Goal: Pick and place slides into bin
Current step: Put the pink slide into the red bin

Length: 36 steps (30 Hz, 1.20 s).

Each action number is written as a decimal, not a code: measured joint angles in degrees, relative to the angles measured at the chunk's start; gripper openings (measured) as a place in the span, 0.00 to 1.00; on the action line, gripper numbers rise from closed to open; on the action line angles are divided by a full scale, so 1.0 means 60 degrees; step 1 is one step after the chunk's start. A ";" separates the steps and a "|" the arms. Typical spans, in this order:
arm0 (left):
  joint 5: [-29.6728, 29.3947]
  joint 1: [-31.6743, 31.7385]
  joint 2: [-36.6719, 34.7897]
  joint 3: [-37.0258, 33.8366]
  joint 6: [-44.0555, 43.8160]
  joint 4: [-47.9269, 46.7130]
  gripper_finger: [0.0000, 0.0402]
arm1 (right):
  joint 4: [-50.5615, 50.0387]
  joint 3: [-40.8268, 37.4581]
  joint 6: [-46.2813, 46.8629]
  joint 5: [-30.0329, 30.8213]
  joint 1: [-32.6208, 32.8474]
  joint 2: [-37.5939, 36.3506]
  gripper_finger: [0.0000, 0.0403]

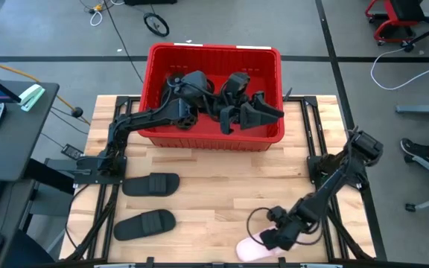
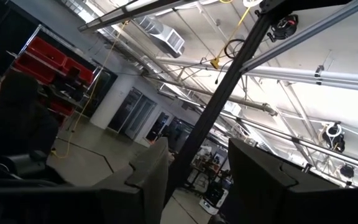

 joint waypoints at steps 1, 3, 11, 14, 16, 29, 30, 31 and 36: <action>0.0000 0.0002 0.0004 0.0000 0.0000 0.0000 0.43 | -0.0055 0.0000 -0.0228 0.0079 -0.0165 -0.0009 0.30; 0.0003 -0.0002 0.0004 0.0000 -0.0007 0.0000 0.43 | -0.0203 0.0000 -0.0692 0.0202 -0.0430 -0.0125 0.30; 0.0004 -0.0006 0.0004 0.0000 -0.0120 -0.0004 0.43 | -0.1242 -0.0015 -0.2085 0.1539 -0.0709 -0.1397 0.30; 0.0004 -0.0006 0.0004 0.0000 -0.0196 -0.0004 0.43 | -0.1992 -0.0011 -0.2061 0.1634 -0.0701 -0.1876 0.30; 0.0004 -0.0016 0.0004 0.0000 -0.0197 0.0000 0.43 | -0.2349 -0.0011 -0.2115 0.1625 -0.0690 -0.2014 0.30; 0.0011 -0.0230 0.0007 0.0000 -0.0193 0.0006 0.43 | 0.0813 -0.1698 -0.2133 0.0698 -0.0686 -0.2000 0.30; 0.0007 -0.0223 0.0007 0.0000 -0.0193 0.0005 0.43 | 0.1239 -0.1878 -0.2136 0.0647 -0.0687 -0.2000 0.30; 0.0007 -0.0220 0.0007 0.0000 -0.0198 0.0006 0.43 | 0.1540 -0.2047 -0.2131 0.0558 -0.0690 -0.2000 0.30; 0.0004 -0.0234 0.0011 0.0000 -0.0266 0.0007 0.43 | 0.1915 -0.2619 -0.2090 0.0255 -0.0690 -0.2007 0.30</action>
